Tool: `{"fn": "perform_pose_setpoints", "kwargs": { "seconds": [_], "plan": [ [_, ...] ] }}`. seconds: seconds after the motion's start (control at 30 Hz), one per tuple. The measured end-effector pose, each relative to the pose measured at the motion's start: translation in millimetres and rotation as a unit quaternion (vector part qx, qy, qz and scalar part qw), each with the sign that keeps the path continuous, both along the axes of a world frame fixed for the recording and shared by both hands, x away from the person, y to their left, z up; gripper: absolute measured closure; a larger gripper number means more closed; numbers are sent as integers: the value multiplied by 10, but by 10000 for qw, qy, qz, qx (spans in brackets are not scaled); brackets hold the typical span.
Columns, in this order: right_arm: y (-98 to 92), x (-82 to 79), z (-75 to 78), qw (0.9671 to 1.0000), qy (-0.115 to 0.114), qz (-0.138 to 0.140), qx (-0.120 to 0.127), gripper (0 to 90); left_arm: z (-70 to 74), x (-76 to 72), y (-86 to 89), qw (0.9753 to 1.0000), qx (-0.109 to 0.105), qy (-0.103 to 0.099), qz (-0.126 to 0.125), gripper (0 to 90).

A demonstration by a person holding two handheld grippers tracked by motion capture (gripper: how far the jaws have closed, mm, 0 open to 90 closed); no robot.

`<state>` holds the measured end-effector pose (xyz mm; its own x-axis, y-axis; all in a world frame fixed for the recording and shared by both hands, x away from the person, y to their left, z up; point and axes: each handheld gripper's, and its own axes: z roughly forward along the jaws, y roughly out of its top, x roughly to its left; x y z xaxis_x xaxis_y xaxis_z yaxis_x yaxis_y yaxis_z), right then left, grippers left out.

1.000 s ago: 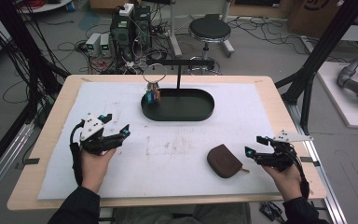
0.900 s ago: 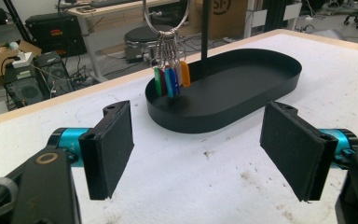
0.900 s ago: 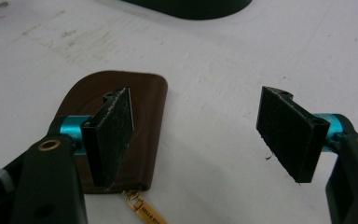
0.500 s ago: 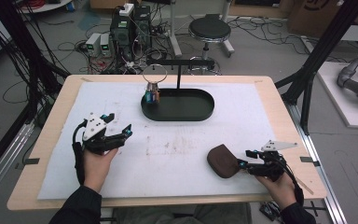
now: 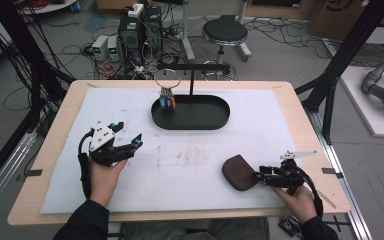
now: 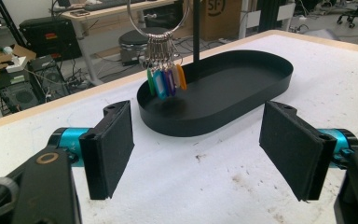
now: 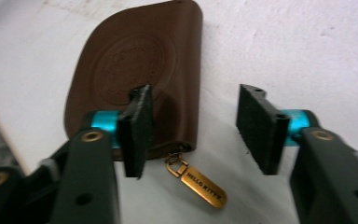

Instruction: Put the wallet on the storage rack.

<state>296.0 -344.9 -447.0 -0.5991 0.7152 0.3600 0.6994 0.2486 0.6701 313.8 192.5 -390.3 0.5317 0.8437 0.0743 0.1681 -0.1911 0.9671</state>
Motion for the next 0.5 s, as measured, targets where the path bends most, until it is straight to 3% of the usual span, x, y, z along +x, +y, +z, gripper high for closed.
{"fn": "perform_pose_setpoints", "kwargs": {
  "seconds": [0.03,0.07,0.3,0.5],
  "plan": [
    [-2,2,-2,9999,-14,128,71,658,-3,2,-6,10000,25,9,-2,258],
    [11,-13,10,9997,-59,230,82,689,-6,4,-15,10000,24,14,-9,258],
    [60,-24,71,9993,-168,286,-144,753,2,0,-59,10000,57,-18,-80,259],
    [158,-39,248,9963,-752,399,-110,806,-5,-10,-37,10000,36,-9,-62,259]
  ]
}}
